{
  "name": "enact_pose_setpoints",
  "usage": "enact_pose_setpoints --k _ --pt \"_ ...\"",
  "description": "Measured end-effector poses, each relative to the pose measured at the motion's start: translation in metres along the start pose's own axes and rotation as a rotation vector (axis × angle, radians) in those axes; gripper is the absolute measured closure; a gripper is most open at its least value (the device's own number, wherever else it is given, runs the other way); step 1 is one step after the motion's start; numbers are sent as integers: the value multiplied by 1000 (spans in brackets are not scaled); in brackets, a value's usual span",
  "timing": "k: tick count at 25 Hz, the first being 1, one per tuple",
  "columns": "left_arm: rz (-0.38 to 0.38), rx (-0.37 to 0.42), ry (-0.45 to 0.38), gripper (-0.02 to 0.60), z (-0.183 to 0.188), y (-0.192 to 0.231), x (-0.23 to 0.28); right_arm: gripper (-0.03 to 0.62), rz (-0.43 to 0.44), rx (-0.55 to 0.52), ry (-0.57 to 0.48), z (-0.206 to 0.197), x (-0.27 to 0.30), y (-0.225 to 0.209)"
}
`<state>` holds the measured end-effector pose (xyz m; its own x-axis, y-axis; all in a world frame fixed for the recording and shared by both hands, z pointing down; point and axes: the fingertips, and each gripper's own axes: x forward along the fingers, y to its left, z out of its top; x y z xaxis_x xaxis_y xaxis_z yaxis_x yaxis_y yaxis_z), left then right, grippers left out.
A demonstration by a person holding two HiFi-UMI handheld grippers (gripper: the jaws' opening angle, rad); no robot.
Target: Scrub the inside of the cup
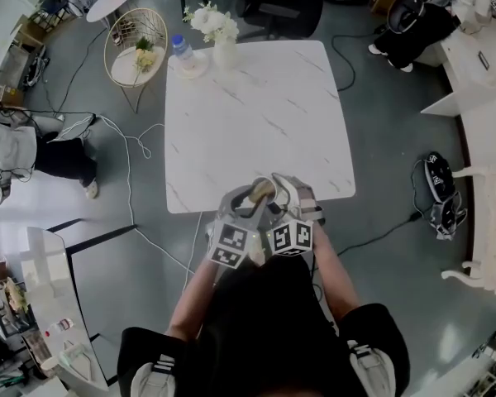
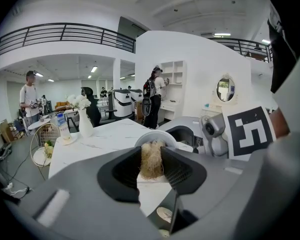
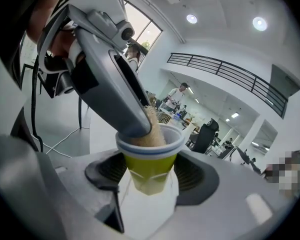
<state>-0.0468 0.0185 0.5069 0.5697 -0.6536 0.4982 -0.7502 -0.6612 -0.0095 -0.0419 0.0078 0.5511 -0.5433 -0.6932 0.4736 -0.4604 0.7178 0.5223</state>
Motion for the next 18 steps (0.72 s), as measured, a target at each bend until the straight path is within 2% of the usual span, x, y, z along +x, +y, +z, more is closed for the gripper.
enact_pose_setpoints --k 9,18 --pt "5 15 -12 453 3 2 0 303 -2 2 2 -6 -1 0" --pt "5 46 50 453 -3 -2 0 303 13 5 8 -9 -2 0"
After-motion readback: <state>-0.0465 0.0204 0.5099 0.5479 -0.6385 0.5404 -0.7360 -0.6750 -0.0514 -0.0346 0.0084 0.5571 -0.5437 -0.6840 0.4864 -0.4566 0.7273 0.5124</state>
